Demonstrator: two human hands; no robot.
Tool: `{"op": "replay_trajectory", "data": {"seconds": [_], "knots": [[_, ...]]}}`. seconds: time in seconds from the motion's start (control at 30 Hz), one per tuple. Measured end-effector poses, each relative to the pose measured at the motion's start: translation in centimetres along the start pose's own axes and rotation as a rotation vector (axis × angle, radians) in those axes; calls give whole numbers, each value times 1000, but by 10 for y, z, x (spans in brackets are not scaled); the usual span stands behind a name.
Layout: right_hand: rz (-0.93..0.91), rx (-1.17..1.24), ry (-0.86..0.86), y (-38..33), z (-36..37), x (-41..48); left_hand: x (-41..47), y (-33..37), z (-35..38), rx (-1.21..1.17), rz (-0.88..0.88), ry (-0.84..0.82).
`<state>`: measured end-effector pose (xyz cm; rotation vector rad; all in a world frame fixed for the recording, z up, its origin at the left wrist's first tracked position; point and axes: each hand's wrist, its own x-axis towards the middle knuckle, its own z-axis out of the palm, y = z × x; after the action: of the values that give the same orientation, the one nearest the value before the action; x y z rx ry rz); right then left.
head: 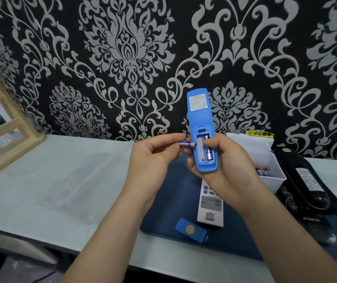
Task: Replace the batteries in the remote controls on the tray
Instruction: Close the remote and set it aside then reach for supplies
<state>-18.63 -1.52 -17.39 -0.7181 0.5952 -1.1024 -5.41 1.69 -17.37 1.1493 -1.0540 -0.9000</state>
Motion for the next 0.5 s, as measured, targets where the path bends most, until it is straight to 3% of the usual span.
{"op": "replay_trajectory", "data": {"seconds": [0.3, 0.5], "knots": [[-44, -173, -8, 4, 4, 1, -4, 15, 7, 192, 269, 61], [-50, -133, 41, 7, 7, 0, -7, 9, 12, 397, 368, 82]]}}
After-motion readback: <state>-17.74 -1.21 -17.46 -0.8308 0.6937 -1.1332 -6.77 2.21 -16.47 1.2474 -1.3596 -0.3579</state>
